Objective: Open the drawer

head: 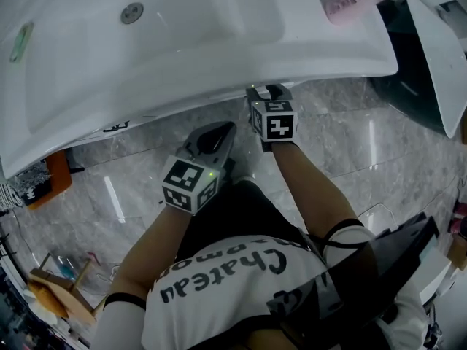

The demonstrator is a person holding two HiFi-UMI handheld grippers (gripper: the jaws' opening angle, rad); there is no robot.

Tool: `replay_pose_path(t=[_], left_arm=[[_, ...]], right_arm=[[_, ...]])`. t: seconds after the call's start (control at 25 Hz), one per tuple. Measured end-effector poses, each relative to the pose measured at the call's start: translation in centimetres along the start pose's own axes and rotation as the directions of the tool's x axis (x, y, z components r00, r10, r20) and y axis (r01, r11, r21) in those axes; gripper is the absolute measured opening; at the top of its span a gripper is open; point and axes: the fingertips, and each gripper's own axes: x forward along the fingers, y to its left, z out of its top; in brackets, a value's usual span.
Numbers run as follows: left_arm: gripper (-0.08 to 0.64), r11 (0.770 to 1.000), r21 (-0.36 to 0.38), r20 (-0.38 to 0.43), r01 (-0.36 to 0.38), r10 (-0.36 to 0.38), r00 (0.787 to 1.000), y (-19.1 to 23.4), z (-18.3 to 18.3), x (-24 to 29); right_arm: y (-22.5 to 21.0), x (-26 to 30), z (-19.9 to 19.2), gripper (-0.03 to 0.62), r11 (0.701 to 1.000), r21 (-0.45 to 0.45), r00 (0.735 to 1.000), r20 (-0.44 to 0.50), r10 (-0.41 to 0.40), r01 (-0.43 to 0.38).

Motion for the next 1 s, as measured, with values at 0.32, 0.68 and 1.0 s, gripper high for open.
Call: replay_pose_path(t=[0.32, 0.68, 1.0], left_arm=[[0.008, 1.0, 0.003, 0.003, -0.02, 0.02, 1.0, 0.1, 0.7, -1.1], [0.007, 1.0, -0.002, 0.003, -0.029, 0.029, 1.0, -0.4, 1.2, -1.7], [0.007, 0.999, -0.026, -0.008, -0.028, 0.028, 1.0, -1.4, 0.5, -1.7]], right_arm=[[0.3, 0.0, -0.2, 0.149, 1.0, 0.011, 0.999, -0.03, -0.018, 0.019], [0.3, -0.3, -0.7, 0.146, 1.0, -0.002, 0.998, -0.064, -0.018, 0.018], [0.6, -1.5, -2.1, 0.147, 1.0, -0.004, 0.997, -0.078, 0.007, -0.007]])
